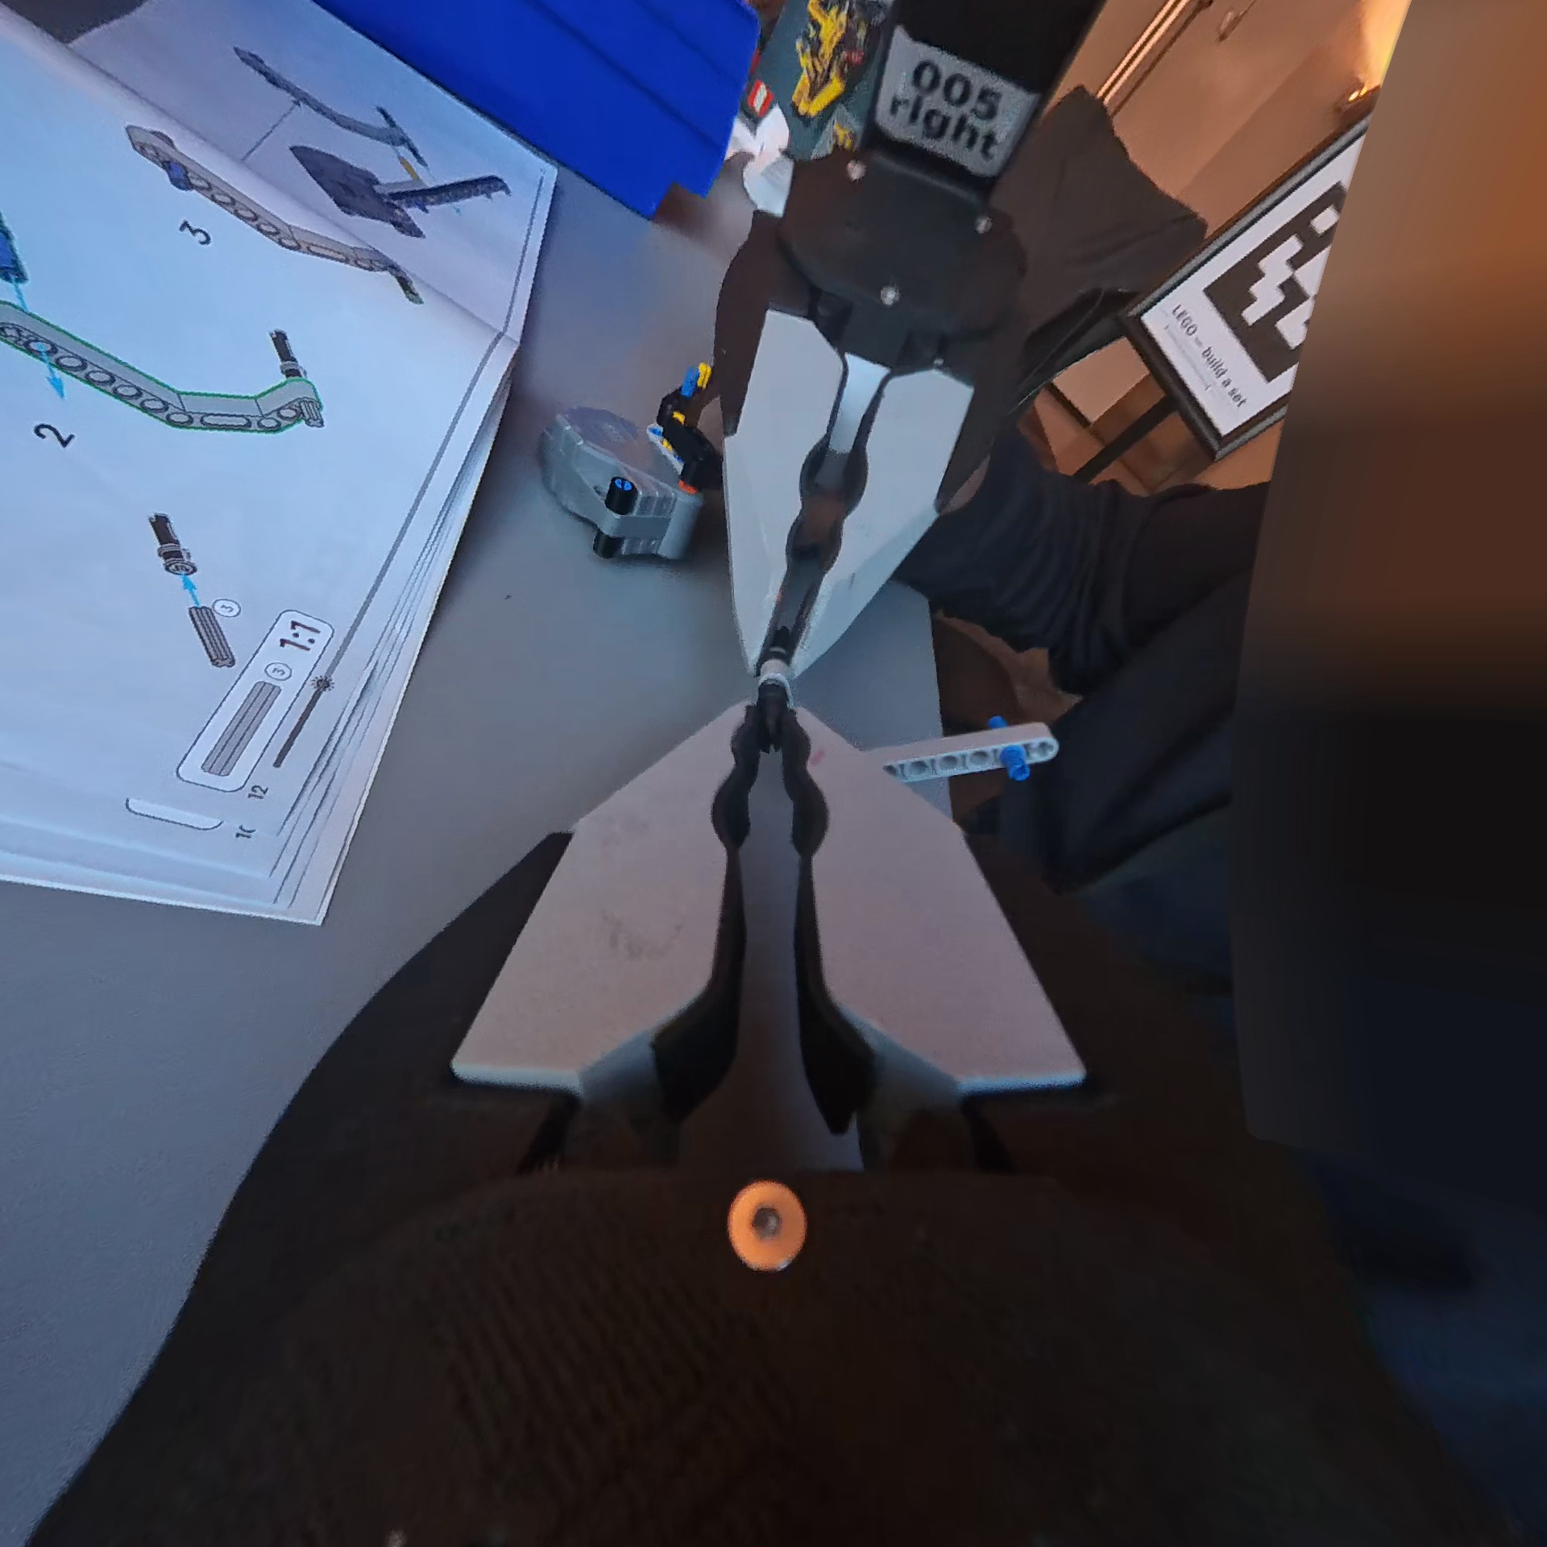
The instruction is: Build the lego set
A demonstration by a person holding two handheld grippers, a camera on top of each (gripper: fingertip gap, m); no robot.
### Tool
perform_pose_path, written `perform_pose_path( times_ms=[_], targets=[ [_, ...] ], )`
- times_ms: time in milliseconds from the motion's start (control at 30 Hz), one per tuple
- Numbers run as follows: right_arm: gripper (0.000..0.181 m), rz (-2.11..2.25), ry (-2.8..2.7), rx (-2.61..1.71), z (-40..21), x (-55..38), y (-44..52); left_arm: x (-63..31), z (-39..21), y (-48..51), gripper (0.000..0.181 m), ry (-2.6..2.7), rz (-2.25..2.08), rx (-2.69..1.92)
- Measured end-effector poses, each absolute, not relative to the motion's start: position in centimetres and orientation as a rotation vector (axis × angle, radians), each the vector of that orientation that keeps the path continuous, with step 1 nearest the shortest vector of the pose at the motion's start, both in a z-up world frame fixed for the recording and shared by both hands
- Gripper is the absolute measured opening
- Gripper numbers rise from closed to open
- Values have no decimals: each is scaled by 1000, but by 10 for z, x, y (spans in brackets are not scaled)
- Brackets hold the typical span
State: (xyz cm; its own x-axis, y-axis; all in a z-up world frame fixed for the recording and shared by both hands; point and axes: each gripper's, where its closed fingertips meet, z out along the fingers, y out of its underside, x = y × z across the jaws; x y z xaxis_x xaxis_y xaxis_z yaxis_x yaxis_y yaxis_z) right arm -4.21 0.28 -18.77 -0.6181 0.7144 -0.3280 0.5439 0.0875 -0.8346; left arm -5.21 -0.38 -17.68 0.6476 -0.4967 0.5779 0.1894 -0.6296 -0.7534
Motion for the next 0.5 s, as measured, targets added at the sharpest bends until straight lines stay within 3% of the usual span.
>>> perform_pose_path(
  times_ms=[500],
  targets=[
    [1, 1392, -2272, -1218, -199, -39, 0, -47, -190, -9, 3, 164, -990, -2099]
  ],
)
